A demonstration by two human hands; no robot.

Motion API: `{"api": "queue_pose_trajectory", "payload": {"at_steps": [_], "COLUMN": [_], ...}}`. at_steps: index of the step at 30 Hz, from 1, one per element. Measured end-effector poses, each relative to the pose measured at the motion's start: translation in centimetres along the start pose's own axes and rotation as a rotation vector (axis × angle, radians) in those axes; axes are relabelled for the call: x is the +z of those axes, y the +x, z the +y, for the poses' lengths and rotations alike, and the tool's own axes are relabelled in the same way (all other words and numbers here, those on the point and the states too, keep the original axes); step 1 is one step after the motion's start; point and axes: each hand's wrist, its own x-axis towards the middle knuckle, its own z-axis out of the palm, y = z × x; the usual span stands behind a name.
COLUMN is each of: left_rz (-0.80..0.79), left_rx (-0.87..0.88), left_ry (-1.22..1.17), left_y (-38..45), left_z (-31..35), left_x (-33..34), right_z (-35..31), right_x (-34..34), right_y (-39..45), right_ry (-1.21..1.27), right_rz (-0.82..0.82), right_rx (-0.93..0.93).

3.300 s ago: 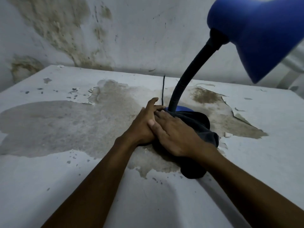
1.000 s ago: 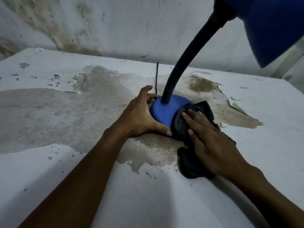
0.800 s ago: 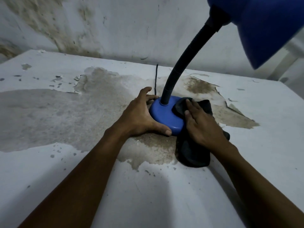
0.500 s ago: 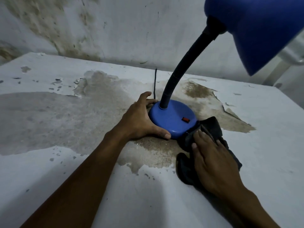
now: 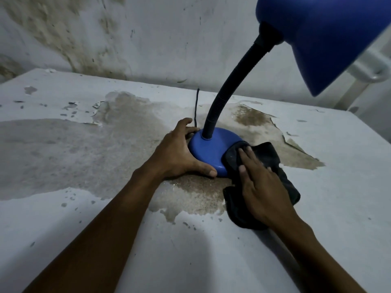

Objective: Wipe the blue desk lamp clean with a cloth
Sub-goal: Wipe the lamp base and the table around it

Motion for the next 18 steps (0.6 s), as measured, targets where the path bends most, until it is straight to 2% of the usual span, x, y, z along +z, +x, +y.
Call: {"api": "queue_pose_trajectory", "payload": {"at_steps": [3, 10, 18], "left_rz": [-0.007, 0.004, 0.001], "left_rx": [0.005, 0.003, -0.010], "left_ry": [-0.006, 0.019, 0.038], "left_y": [-0.02, -0.10, -0.14], "left_z": [-0.02, 0.08, 0.16], "left_x": [0.04, 0.07, 0.01], "right_z": [-0.45, -0.76, -0.72], "right_x": [-0.58, -1.13, -1.19], "right_y": [0.33, 0.24, -0.02], "right_ry": [-0.036, -0.424, -0.496], "right_rz": [0.011, -0.121, -0.157], "right_rx": [-0.002, -0.027, -0.024]}}
